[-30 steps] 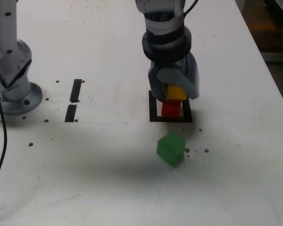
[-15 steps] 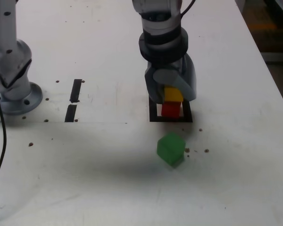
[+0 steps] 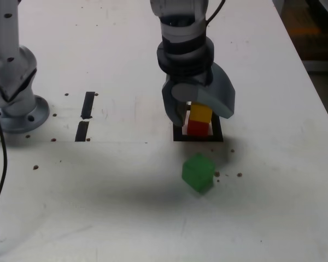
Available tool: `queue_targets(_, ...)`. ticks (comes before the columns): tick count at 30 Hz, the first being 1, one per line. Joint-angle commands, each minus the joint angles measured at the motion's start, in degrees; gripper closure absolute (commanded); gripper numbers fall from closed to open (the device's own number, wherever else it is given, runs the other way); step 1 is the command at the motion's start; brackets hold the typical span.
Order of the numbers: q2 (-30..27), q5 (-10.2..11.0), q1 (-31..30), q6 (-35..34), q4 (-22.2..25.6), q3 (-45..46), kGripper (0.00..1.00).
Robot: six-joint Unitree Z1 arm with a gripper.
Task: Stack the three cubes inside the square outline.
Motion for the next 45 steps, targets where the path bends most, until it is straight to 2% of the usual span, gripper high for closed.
queue_targets(1, -1.2, 0.7, 0.1, -0.2, 0.8, -0.1, 0.13)
queue_targets(4, -2.8, 2.1, 0.1, -0.3, 3.6, -0.9, 0.13)
queue_targets(10, -7.1, 5.1, -0.4, -0.3, 12.4, -4.1, 0.11)
queue_targets(15, -9.7, 7.9, -3.9, 0.7, 21.0, -9.5, 0.08)
queue_targets(19, -9.7, 9.0, -7.4, 2.8, 24.2, -12.8, 0.06)
queue_targets(28, -6.6, 9.0, -14.6, 5.5, 26.0, -13.3, 0.06)
queue_targets(35, -2.6, 8.0, -18.3, 4.2, 24.1, -13.8, 0.04)
queue_targets(45, 4.7, 4.2, -20.3, 3.7, 19.5, -16.1, 0.01)
